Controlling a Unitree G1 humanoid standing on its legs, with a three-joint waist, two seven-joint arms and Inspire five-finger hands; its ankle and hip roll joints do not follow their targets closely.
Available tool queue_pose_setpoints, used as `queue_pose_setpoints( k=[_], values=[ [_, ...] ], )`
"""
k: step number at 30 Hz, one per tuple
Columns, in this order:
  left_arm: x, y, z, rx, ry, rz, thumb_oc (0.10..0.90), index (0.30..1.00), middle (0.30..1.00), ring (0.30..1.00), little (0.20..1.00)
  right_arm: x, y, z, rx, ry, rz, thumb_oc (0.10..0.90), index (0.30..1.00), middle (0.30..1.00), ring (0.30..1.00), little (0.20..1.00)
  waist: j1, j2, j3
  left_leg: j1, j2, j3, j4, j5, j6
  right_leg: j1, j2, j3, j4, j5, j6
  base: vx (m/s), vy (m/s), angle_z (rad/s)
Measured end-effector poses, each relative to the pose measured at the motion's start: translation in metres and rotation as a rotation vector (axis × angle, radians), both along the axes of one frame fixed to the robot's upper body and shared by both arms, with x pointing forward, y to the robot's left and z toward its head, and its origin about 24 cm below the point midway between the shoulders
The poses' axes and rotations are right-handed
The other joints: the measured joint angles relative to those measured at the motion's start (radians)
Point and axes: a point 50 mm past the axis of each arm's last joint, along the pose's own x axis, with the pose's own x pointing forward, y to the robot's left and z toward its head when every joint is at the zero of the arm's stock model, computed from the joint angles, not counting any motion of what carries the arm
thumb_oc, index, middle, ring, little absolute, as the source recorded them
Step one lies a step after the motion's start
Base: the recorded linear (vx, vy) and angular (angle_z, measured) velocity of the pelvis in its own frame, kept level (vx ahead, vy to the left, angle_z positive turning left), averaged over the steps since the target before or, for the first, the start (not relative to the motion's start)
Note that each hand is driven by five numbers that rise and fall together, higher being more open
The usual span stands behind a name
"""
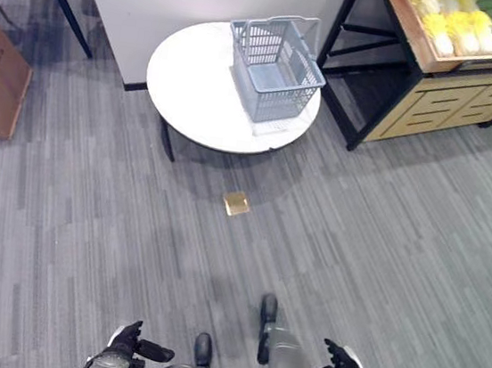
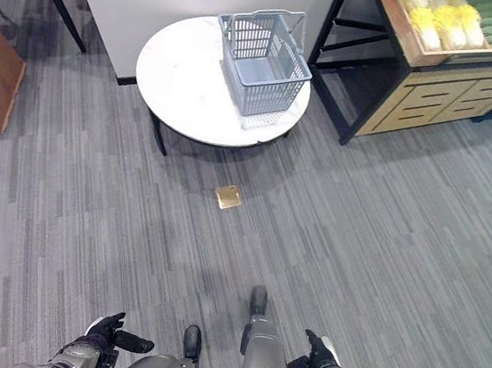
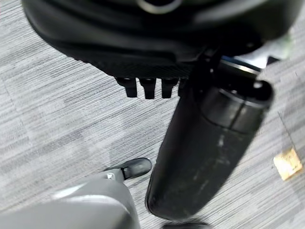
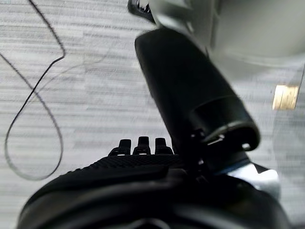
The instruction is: Get the vegetables into the basket
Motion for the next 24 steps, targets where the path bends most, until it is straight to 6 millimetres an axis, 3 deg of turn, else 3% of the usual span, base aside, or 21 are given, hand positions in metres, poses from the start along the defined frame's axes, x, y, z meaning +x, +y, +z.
queue_pose_setpoints(
  k=[2,4,5,6,8,9,10,13,15,17,18,19,21,23,24],
  values=[
    [-0.007,0.001,-0.002,-0.005,0.014,0.023,0.9,1.0,1.0,1.0,1.0,-0.003,0.0,-0.001,0.007,0.006,-0.003,0.9,1.0,1.0,1.0,1.0,-0.011,-0.001,-0.001,0.041,0.004,-0.034,0.0,-0.031,-0.007,0.015,0.0,0.006,-0.055,0.057,-0.006,0.27,-0.132,0.46],
    [-0.02,0.002,-0.005,-0.006,0.043,0.035,0.9,1.0,1.0,1.0,1.0,-0.013,0.0,-0.004,0.013,0.035,-0.008,0.9,1.0,1.0,1.0,1.0,-0.018,-0.005,-0.005,0.116,0.028,-0.089,-0.002,-0.079,-0.05,0.092,0.0,0.004,-0.04,0.077,-0.018,0.27,-0.207,0.74],
    [-0.021,0.0,-0.006,-0.012,0.048,0.035,0.9,1.0,1.0,1.0,1.0,-0.017,-0.001,-0.005,0.01,0.05,-0.011,0.9,1.0,1.0,1.0,1.0,-0.011,0.007,-0.008,0.136,0.057,-0.092,-0.003,-0.093,-0.072,0.104,0.024,-0.002,-0.036,0.151,-0.028,0.29,-0.277,0.57],
    [-0.025,-0.003,-0.007,-0.021,0.053,0.042,0.9,1.0,1.0,1.0,1.0,-0.014,-0.003,-0.004,-0.002,0.054,-0.006,0.9,1.0,1.0,1.0,1.0,-0.01,0.032,-0.018,0.134,0.097,-0.086,0.011,-0.096,-0.083,0.113,0.059,-0.029,-0.028,0.141,-0.05,0.28,-0.294,0.21],
    [-0.025,-0.002,-0.007,-0.021,0.052,0.062,0.9,1.0,1.0,1.0,1.0,-0.009,-0.007,-0.002,-0.015,0.05,-0.006,0.9,1.0,1.0,1.0,1.0,-0.008,0.034,-0.023,0.133,0.142,-0.073,0.06,-0.07,-0.125,0.152,0.096,-0.057,-0.033,0.123,-0.087,0.15,-0.175,0.14],
    [-0.025,-0.003,-0.007,-0.028,0.047,0.069,0.9,1.0,1.0,1.0,1.0,-0.003,-0.013,0.002,-0.026,0.014,-0.007,0.9,1.0,1.0,1.0,1.0,-0.008,0.033,-0.04,0.109,0.167,-0.07,0.141,-0.054,-0.15,0.176,0.124,-0.068,-0.033,0.097,-0.129,0.16,-0.192,0.05],
    [-0.024,-0.005,-0.008,-0.034,0.044,0.076,0.9,1.0,1.0,1.0,1.0,0.001,-0.016,0.005,-0.033,-0.011,-0.002,0.9,1.0,1.0,1.0,1.0,-0.009,0.033,-0.052,0.095,0.179,-0.079,0.182,-0.042,-0.174,0.185,0.134,-0.073,-0.029,0.077,-0.136,0.2,-0.251,0.0],
    [-0.01,-0.013,-0.005,-0.052,-0.008,0.063,0.9,1.0,1.0,1.0,1.0,0.015,-0.023,0.012,-0.058,-0.053,0.015,0.9,1.0,1.0,1.0,1.0,-0.006,0.036,-0.072,0.028,0.192,-0.095,0.312,0.007,-0.233,0.2,0.15,-0.08,-0.015,0.037,-0.188,0.12,-0.182,0.07],
    [0.014,-0.015,0.002,-0.054,-0.078,0.047,0.9,1.0,1.0,1.0,1.0,0.019,-0.028,0.015,-0.072,-0.066,0.031,0.9,1.0,1.0,1.0,1.0,0.007,0.034,-0.069,-0.099,0.184,-0.158,0.531,0.05,-0.274,0.213,0.148,-0.105,-0.013,0.011,-0.207,0.12,-0.117,0.36],
    [0.03,-0.015,0.009,-0.052,-0.133,0.037,0.9,1.0,1.0,1.0,1.0,0.016,-0.031,0.014,-0.083,-0.045,0.023,0.9,1.0,1.0,1.0,1.0,0.025,0.027,-0.064,-0.171,0.181,-0.152,0.645,0.052,-0.282,0.249,0.144,-0.111,-0.024,-0.006,-0.218,0.23,-0.021,0.38],
    [0.04,-0.01,0.013,-0.044,-0.124,0.031,0.9,1.0,1.0,1.0,1.0,0.013,-0.032,0.013,-0.086,-0.033,0.026,0.9,1.0,1.0,1.0,1.0,0.01,0.017,-0.054,-0.19,0.189,-0.126,0.611,0.018,-0.285,0.296,0.141,-0.105,-0.064,-0.017,-0.205,0.32,0.05,0.69],
    [0.04,0.002,0.017,0.024,-0.181,0.077,0.9,1.0,1.0,1.0,1.0,0.012,-0.026,0.01,-0.082,-0.031,-0.016,0.9,1.0,1.0,1.0,1.0,0.018,-0.015,-0.052,-0.208,0.219,-0.012,0.1,0.033,-0.246,0.323,0.135,-0.107,-0.101,-0.034,-0.178,0.33,0.108,0.46],
    [0.019,0.003,0.009,0.03,-0.133,0.082,0.9,1.0,1.0,1.0,1.0,0.012,-0.024,0.009,-0.081,-0.034,-0.011,0.9,1.0,1.0,1.0,1.0,0.036,0.021,-0.052,-0.24,0.273,-0.019,-0.048,0.116,-0.257,0.339,0.173,-0.105,-0.102,-0.049,-0.162,0.34,0.188,-0.31],
    [-0.006,0.0,0.0,0.004,-0.067,0.147,0.9,1.0,1.0,1.0,1.0,0.0,-0.019,0.004,-0.069,-0.008,-0.016,0.9,1.0,1.0,1.0,1.0,0.062,0.05,-0.066,-0.311,0.302,-0.037,-0.05,0.193,-0.258,0.358,0.205,-0.112,-0.102,-0.08,-0.171,0.33,0.267,-0.59],
    [-0.005,-0.001,0.0,-0.008,-0.085,0.165,0.9,1.0,1.0,1.0,1.0,-0.008,-0.02,0.002,-0.068,0.011,-0.023,0.9,1.0,1.0,1.0,1.0,0.073,0.05,-0.065,-0.317,0.3,-0.04,-0.036,0.209,-0.247,0.371,0.205,-0.115,-0.102,-0.079,-0.171,0.29,0.271,-0.41]
  ],
)
